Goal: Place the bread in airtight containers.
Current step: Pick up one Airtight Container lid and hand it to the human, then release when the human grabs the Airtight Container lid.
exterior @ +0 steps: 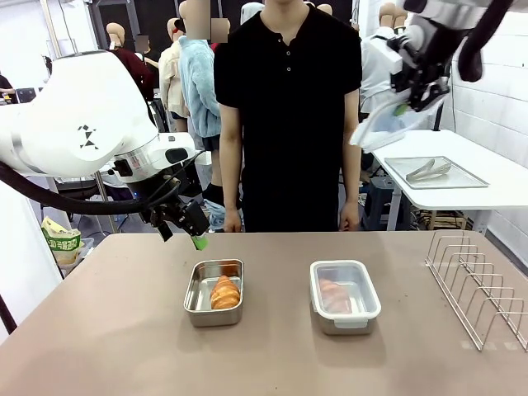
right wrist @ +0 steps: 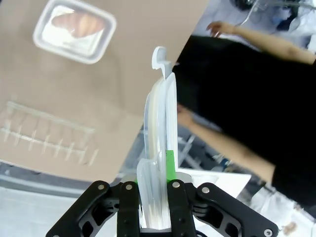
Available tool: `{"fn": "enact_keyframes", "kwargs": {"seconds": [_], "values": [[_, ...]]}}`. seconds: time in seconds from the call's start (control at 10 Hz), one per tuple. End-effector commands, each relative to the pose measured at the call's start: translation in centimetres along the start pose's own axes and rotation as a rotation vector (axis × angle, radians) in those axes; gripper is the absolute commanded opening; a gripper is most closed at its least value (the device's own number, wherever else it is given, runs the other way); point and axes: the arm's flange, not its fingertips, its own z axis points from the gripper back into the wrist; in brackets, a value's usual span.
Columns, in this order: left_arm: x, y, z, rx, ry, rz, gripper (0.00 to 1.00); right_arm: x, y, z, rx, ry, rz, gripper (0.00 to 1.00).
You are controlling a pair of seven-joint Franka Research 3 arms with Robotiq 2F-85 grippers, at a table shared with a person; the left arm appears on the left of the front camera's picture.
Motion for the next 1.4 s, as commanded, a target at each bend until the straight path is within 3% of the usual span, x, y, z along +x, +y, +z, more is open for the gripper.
{"fn": "enact_keyframes", "kwargs": {"seconds": [0.0,0.3,0.5,0.6,1.3], "values": [[0.0,0.1,0.0,-0.002,-0.002,0.001,1.00,-0.6,-2.2,-2.3,-0.033,-0.076,0.060,0.00],[0.0,0.1,0.0,-0.002,-0.002,0.001,1.00,-0.8,-3.3,-4.7,-0.062,-0.123,0.081,0.00],[0.0,0.1,0.0,-0.002,-0.002,0.001,1.00,-0.6,-3.5,-4.1,-0.080,-0.080,0.093,0.00],[0.0,0.1,0.0,-0.002,-0.002,0.001,1.00,-0.4,-3.1,-5.2,-0.033,-0.105,0.071,0.00],[0.0,0.1,0.0,-0.002,-0.002,0.001,1.00,-0.4,-3.1,-5.2,-0.033,-0.105,0.071,0.00]]}}
